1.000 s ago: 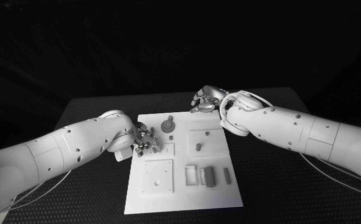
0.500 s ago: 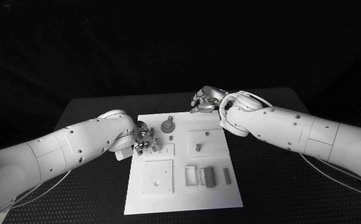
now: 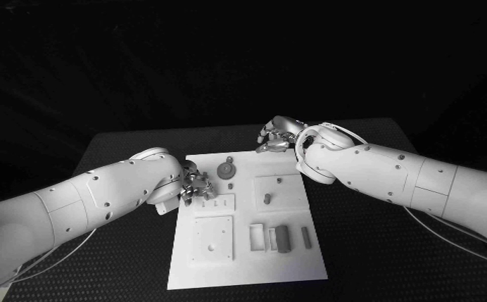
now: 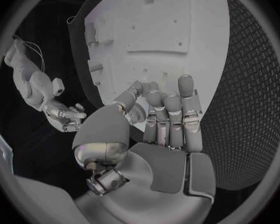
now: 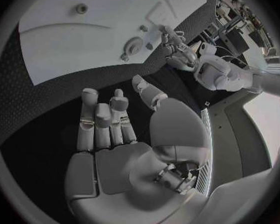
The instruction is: Assemble the parts on the task board
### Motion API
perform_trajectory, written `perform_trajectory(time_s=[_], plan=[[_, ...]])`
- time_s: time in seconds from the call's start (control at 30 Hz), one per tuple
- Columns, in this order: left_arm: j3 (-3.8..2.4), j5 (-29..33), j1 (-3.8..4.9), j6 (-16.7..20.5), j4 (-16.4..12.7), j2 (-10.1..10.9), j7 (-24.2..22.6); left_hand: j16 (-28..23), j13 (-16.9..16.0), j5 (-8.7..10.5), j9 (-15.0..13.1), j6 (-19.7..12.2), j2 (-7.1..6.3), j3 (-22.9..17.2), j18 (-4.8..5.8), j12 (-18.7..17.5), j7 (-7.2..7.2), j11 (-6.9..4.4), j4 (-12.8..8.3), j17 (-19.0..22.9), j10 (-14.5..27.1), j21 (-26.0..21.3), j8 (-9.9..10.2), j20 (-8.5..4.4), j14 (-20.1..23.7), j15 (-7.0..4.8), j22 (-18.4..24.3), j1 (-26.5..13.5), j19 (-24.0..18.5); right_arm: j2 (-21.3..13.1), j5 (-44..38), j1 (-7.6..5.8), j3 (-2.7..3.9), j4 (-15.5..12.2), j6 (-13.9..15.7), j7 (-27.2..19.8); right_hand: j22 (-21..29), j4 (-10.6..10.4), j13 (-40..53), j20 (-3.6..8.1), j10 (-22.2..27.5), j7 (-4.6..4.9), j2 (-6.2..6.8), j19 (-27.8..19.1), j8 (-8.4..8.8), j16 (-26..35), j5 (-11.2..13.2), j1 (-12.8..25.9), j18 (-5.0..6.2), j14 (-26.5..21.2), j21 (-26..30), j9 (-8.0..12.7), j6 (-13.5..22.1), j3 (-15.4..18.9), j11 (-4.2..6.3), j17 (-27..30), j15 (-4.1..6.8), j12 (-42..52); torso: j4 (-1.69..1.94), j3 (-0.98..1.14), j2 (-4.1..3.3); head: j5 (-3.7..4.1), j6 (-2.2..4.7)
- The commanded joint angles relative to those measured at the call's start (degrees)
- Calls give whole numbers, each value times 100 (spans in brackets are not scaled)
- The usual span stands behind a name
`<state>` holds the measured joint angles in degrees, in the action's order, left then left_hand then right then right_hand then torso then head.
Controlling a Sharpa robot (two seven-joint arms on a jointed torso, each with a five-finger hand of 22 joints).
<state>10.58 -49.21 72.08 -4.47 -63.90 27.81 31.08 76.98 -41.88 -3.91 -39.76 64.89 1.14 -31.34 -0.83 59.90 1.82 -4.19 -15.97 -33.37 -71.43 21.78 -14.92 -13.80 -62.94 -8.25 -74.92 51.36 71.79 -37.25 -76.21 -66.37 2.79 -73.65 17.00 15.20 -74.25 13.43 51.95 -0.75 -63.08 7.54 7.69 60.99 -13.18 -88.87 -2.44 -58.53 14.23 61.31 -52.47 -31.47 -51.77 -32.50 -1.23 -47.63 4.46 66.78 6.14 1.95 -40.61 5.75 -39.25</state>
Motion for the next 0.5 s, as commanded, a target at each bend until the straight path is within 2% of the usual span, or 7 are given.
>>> perform_trajectory(time_s=[0.03, 0.37, 0.5], plan=[[15, -111, -14, 123, 17, -15, 23, 27, 7, 31, -255, 25, 332, -136, 83, 38, 25, -11, -45, 9, -3, 20, -144, -11, -6, -34, -129, 270, 10, 3, -24, 2, 3, -8, -56, -19, -9, 12, -9, 45, 44, 32, -56, -5, 22, 25, -33, 2, 77, 28, 34, 2, 5, 20, -13, -7, 26, 31, 1, 0, 0, -8, 3], [15, -168, -14, 22, 12, 17, 14, 27, 9, 30, -262, 23, 333, -138, 82, 39, 25, -11, -45, 10, -3, 22, -147, -13, -8, -35, -129, 267, 11, -2, -22, 2, 3, -10, -60, -19, -9, 12, -10, 45, 44, 32, -57, -5, 22, 25, -33, 2, 77, 28, 34, 2, 5, 20, -13, -7, 26, 32, -5, 3, 1, -12, 7], [14, -16, -14, -232, 9, 91, 20, 28, 11, 29, -269, 21, 327, -142, 82, 38, 23, -13, -52, 11, -3, 24, -149, -14, -9, -35, -128, 271, 9, -6, -22, 2, 3, -13, -64, -18, -9, 12, -10, 45, 44, 32, -58, -5, 22, 25, -33, 2, 77, 28, 34, 2, 5, 20, -13, -7, 26, 32, -1, 6, 3, -11, 8]])
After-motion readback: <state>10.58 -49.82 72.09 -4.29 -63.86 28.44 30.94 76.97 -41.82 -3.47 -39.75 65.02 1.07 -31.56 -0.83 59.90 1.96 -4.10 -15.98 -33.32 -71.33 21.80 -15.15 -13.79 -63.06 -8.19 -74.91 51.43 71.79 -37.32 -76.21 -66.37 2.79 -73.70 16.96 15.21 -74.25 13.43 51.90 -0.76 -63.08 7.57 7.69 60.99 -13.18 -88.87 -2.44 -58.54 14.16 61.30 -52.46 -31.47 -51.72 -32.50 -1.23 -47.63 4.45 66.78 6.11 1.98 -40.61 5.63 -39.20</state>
